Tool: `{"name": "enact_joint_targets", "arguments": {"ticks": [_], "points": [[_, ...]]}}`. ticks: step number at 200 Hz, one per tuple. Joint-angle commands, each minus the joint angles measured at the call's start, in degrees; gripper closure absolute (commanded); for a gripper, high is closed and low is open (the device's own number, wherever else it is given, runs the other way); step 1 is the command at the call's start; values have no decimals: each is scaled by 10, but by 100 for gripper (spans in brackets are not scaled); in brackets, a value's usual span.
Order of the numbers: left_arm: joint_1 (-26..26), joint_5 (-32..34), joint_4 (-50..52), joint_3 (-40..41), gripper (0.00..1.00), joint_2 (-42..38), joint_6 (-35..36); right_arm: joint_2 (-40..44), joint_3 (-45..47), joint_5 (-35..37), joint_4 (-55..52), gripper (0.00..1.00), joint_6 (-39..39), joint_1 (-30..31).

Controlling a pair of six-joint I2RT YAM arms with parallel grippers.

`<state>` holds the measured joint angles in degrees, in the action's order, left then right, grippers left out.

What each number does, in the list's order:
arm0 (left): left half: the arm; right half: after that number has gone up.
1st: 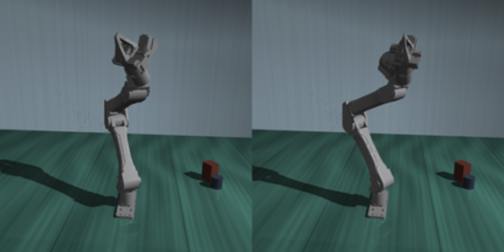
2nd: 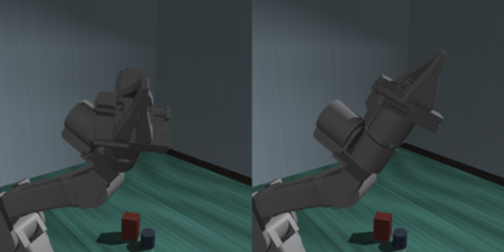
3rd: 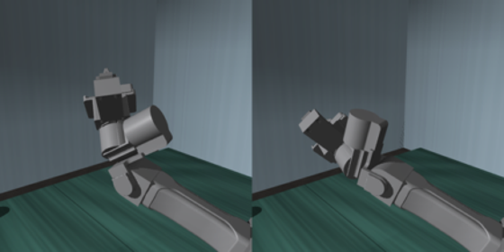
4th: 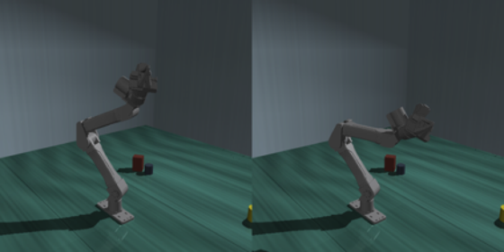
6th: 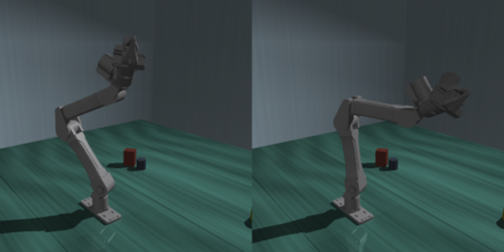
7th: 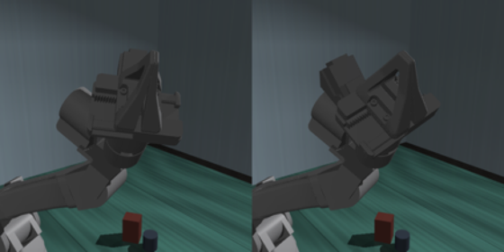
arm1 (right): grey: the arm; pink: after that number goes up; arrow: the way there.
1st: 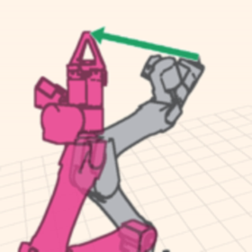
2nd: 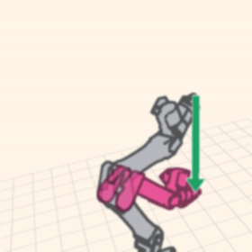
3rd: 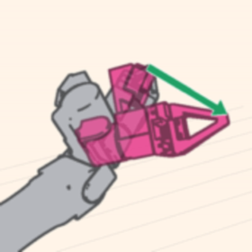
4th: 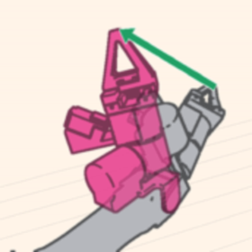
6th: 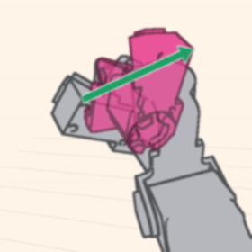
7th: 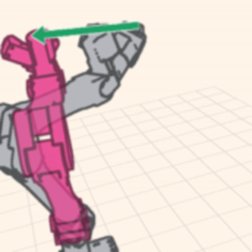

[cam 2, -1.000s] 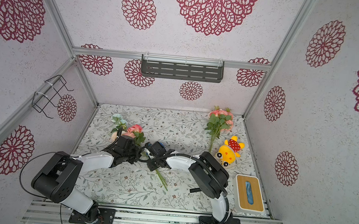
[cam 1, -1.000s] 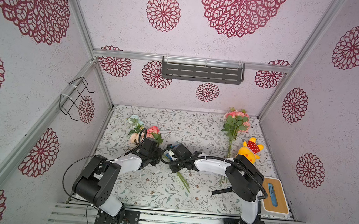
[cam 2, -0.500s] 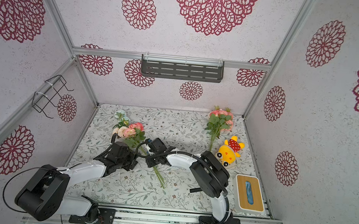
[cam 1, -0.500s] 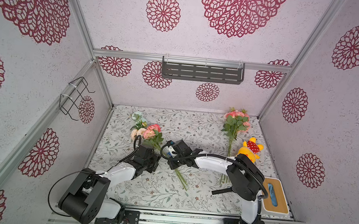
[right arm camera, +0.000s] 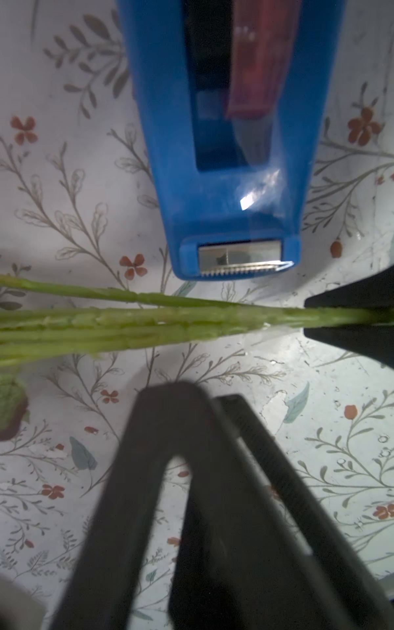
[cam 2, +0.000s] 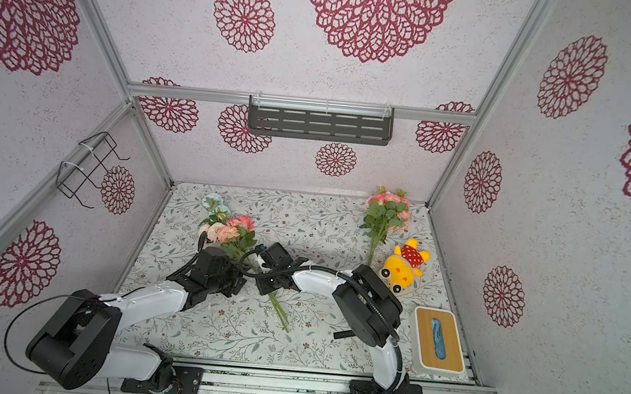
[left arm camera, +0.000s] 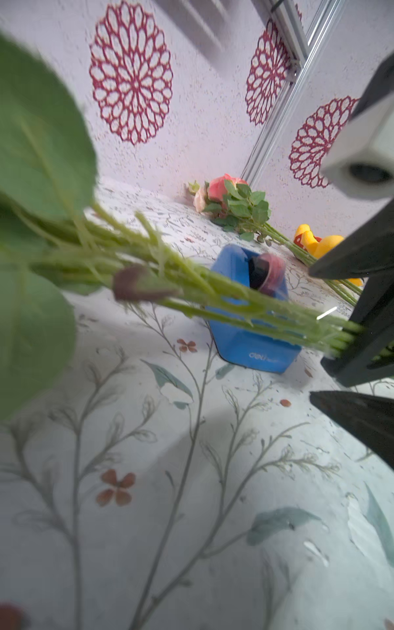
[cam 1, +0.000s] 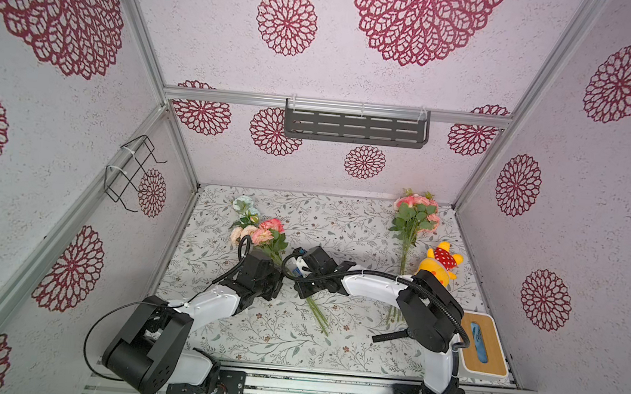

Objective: Wrap bouquets with tape
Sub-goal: Wrap the tape around the bouquet.

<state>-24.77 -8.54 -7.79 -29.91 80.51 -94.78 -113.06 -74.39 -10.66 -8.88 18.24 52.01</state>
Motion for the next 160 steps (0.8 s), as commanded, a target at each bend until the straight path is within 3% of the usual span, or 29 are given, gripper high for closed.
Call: {"name": "enact_joint_targets", "arguments": {"ticks": [1,33,69,160], "points": [[-4,-10,-36,-4,44,8,-8,0,-19,-8,8,100,15,-4],[-4,-5,20,-50,44,8,35,-1,-18,-8,5,100,14,-4],[-4,-3,1,-26,43,-4,15,-3,-16,-7,2,100,15,-4],[-9,-44,-12,-58,45,64,19,4,-15,-6,11,100,9,-2]]}}
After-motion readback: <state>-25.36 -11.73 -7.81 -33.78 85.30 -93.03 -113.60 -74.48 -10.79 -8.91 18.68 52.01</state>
